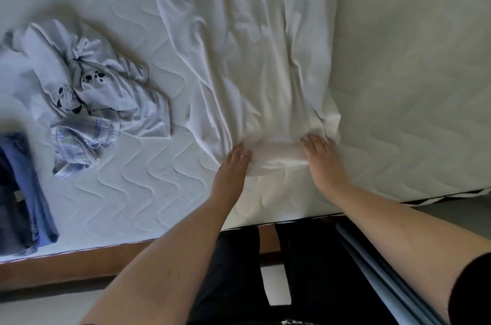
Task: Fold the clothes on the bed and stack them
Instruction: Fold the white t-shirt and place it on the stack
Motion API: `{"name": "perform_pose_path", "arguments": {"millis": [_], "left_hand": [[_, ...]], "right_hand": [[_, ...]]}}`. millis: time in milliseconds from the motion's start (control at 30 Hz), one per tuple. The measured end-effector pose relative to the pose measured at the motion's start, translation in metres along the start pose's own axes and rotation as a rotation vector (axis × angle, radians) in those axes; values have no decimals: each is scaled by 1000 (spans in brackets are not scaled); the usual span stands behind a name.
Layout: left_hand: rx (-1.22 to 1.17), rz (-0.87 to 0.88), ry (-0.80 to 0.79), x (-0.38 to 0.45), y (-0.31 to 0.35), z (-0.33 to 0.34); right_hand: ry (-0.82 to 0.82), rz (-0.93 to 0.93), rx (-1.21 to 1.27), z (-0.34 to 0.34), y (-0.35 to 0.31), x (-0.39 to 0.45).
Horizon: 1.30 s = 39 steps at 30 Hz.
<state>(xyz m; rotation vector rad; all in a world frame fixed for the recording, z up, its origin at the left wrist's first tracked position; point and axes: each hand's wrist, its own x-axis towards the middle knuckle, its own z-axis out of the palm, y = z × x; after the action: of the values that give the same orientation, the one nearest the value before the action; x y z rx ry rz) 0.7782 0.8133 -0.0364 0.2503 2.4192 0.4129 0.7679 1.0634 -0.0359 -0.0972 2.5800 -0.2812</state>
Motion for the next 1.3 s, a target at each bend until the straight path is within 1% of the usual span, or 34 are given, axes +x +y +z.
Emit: {"name": "perform_pose_path", "arguments": {"millis": [67,167,267,333,400,500,567,667,800,967,1067,1133,1200,1300], "left_hand": [[-62,0,45,4,-5,-16],[-198,-158,129,10,-12,-44],[-356,-254,248,7,-14,-71],[-453,-278,288,1,-12,-88],[-540,-305,328,-4,-11,-105],[-645,-345,339,-13,-15,-126],[-620,-306,333,-20,-21,-139],[-552,-188,357,-31,-24,-157],[-609,-85,431,-50,-19,-178],[-679,-153,477,-71,5,-214],[-769,-141,612,-83,20,-244],[-811,-117,713,-91,27,-269],[-787,-52,775,-97,33,-293],[-727,41,831,-104,40,-319]], "right_hand": [[20,59,146,-6,-2,5],[89,162,335,-26,-7,12],[105,171,447,-47,-16,19],[104,174,460,-59,-21,23],[109,127,427,-72,-24,21],[98,-34,207,-88,-26,12],[146,-77,53,-95,-26,4],[300,-30,-58,-104,-29,-4],[439,81,-37,-128,-39,-6],[531,149,10,-166,-46,-19],[638,153,44,-193,-46,-26],[693,196,118,-217,-40,-32],[766,236,152,-242,-28,-39],[839,225,118,-274,-11,-49]]}}
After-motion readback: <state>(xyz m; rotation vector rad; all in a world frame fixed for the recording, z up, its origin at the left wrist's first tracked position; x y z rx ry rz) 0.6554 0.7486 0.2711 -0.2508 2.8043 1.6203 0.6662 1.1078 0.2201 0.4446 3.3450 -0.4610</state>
